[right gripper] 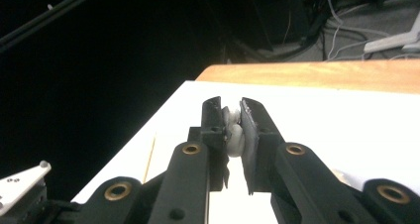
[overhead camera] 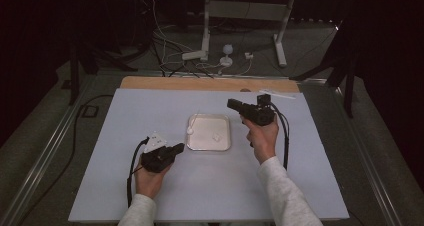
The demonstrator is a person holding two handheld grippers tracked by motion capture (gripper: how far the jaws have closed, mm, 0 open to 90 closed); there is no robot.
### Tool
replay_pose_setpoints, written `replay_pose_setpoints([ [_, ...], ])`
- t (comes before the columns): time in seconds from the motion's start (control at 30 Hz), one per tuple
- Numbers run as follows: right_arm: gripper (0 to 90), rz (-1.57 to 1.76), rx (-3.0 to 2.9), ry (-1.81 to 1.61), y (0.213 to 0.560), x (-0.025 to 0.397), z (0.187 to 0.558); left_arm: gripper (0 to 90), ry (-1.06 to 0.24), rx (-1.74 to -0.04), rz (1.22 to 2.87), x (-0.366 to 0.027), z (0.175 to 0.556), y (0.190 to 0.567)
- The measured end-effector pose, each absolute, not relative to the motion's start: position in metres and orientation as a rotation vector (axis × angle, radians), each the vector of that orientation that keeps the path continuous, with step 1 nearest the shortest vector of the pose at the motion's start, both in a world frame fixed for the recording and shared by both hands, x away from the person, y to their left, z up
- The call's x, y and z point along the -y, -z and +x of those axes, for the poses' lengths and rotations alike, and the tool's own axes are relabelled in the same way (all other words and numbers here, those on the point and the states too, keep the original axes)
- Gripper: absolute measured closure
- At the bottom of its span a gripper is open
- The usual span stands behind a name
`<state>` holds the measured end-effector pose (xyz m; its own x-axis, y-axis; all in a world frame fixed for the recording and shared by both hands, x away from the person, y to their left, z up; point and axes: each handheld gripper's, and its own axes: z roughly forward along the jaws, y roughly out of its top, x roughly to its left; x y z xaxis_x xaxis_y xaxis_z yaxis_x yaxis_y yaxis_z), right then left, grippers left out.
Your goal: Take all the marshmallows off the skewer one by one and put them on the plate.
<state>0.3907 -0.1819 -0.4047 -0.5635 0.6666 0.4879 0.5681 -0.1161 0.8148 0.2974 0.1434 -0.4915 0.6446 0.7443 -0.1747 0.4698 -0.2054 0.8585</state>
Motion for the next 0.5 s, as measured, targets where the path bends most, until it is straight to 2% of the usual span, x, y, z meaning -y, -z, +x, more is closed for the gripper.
replay_pose_setpoints([
  [0.5,79.4,1.425,-2.158,-1.716,0.427,0.153,0.396,90.0,-0.307,-0.968,1.830,-0.144,0.298,0.490],
])
